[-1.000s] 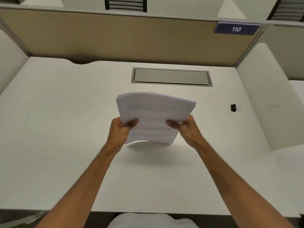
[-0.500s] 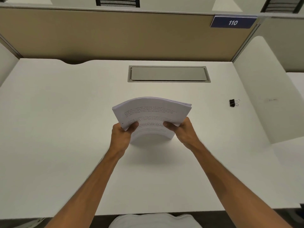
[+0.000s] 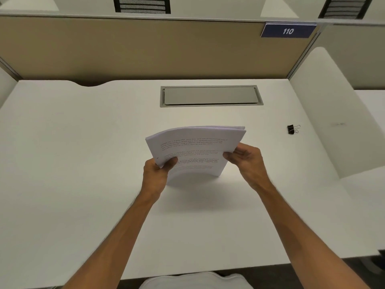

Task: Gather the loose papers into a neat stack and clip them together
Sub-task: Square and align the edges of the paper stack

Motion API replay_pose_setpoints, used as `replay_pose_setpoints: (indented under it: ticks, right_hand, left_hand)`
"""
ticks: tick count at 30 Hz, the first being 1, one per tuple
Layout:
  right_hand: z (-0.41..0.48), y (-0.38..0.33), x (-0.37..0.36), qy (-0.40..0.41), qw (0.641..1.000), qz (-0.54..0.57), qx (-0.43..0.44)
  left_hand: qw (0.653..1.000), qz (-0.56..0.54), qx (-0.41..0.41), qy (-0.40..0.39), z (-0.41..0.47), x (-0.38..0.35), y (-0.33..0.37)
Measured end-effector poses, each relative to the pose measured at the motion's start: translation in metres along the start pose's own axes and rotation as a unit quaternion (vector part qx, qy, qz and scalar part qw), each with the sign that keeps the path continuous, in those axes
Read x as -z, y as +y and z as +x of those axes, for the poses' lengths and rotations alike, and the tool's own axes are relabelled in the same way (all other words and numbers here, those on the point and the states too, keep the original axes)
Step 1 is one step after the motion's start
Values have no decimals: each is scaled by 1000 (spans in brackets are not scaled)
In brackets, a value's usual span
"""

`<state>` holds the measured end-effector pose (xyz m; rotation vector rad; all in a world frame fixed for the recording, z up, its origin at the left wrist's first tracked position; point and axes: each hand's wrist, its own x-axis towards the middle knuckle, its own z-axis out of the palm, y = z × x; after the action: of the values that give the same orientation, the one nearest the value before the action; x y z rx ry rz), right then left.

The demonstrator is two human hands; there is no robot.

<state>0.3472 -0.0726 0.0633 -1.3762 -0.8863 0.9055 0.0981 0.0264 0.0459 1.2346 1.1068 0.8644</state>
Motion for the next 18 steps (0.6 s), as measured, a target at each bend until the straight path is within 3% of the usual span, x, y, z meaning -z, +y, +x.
replay_pose_setpoints:
  ticks: [7, 18]
  right_hand:
    - [-1, -8, 1, 15, 996, -85, 36]
    - [-3, -9, -2, 10, 994, -102, 27]
  left_hand:
    - [1000, -2, -2, -9, 4, 2, 3]
    - [999, 3, -5, -43, 2, 9, 5]
